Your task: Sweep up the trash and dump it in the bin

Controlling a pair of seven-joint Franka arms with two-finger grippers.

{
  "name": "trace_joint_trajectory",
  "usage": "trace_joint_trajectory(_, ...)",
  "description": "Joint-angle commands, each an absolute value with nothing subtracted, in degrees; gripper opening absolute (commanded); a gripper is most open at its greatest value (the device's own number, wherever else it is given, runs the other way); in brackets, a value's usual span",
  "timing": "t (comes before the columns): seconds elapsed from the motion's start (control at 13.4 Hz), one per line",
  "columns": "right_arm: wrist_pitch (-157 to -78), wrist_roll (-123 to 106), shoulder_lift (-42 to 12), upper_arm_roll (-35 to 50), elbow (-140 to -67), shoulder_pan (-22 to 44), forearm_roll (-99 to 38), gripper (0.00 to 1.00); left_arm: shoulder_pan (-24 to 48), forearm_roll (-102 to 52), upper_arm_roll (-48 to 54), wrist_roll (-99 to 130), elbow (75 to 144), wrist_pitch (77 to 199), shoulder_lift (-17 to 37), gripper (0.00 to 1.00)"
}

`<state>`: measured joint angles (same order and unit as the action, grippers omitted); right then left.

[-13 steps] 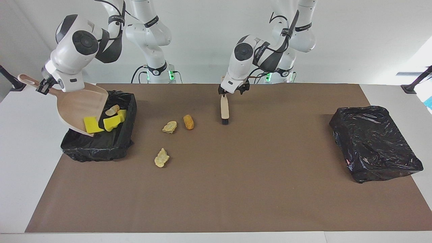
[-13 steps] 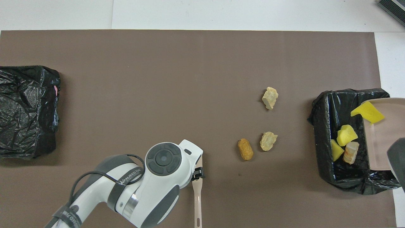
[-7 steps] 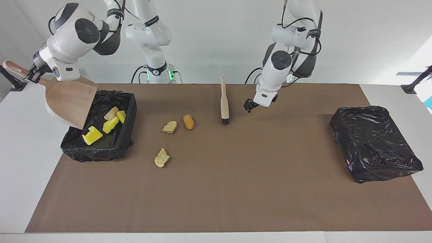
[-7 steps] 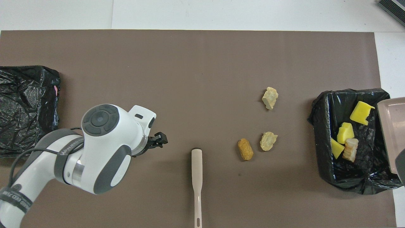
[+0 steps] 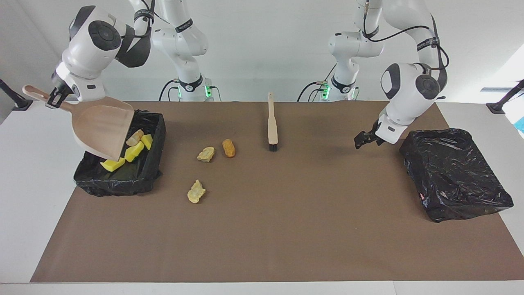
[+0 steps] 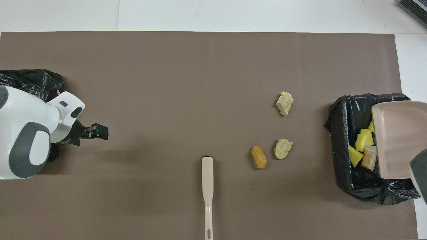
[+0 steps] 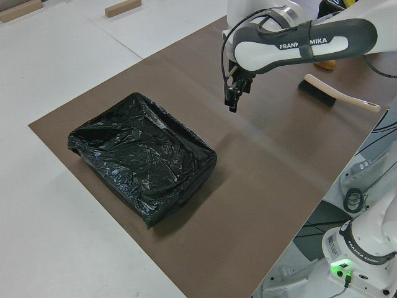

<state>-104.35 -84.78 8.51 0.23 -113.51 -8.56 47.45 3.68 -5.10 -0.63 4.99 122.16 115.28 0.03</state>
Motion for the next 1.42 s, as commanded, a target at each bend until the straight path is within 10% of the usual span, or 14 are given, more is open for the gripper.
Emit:
trace_joint_trajectory(0.0, -105.0, -82.0, 7.7, 0.4, -112.5, -6.8, 39.9, 0.00, 0.4, -2.6, 0.3, -1.1, 116.6, 112.4, -0.7, 1.00)
trace_joint_trajectory(0.75, -105.5, -36.6, 0.3, 0.4, -109.5, 5.6, 18.5, 0.00, -0.2, 0.9, 0.3, -1.6, 86.0, 82.6, -0.9, 1.00)
trace_joint_trajectory(1.35, -105.1, 1.8, -9.7, 0.5, -99.8, 18.3, 6.4, 0.00, 1.4, -1.1, 1.2, 1.3, 88.4, 82.3, -6.1, 1.00)
